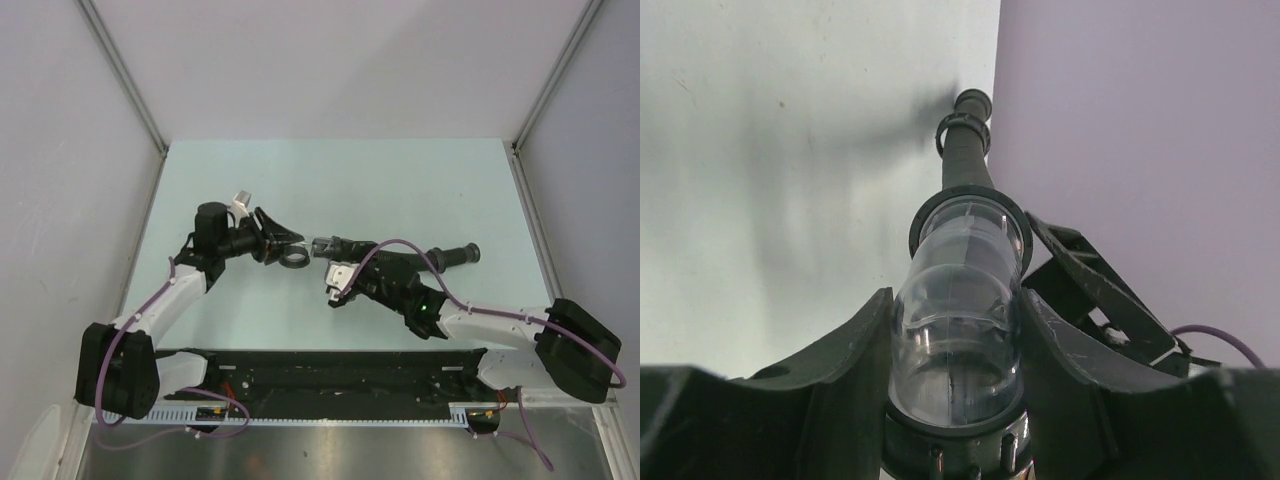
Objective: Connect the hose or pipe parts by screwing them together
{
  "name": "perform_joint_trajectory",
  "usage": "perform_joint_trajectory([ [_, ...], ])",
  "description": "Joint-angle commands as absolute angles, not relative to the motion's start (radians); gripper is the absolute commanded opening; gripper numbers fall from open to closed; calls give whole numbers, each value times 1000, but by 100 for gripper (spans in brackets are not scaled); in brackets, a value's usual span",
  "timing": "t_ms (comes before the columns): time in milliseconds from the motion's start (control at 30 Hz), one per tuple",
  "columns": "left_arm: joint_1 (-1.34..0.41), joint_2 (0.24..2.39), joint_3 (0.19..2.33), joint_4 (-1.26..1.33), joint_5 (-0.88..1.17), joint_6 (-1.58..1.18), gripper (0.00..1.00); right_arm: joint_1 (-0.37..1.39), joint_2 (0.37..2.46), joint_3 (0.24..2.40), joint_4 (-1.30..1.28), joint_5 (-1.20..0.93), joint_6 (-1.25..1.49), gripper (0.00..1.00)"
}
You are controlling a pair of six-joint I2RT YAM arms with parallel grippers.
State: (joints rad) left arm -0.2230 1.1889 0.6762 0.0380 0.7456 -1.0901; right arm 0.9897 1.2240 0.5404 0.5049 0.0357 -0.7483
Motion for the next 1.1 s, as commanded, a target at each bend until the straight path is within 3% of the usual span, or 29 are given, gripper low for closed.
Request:
perform_joint_trajectory([
  [0,-216,1147,689,78,836,-1204,0,1003,1279,540,704,141,-843,100],
  [133,-216,1149,687,80,871,-1221,0,1008,1327,540,761,172,-885,92],
  [267,-216,1152,693,81,887,-1213,0,1008,1332,541,767,129,-899,67],
  [433,-218,1199,735,95,920,-1080,0,963,1301,624,547,-98,-781,44],
  [533,-218,1239,753,104,949,-942,0,869,1284,698,416,-325,-662,36],
  [667,-219,1285,749,149,979,-833,0,724,1307,774,293,-704,-467,33],
  [1067,-276,1217,710,233,967,-519,1,523,1514,959,273,-1141,-77,20],
])
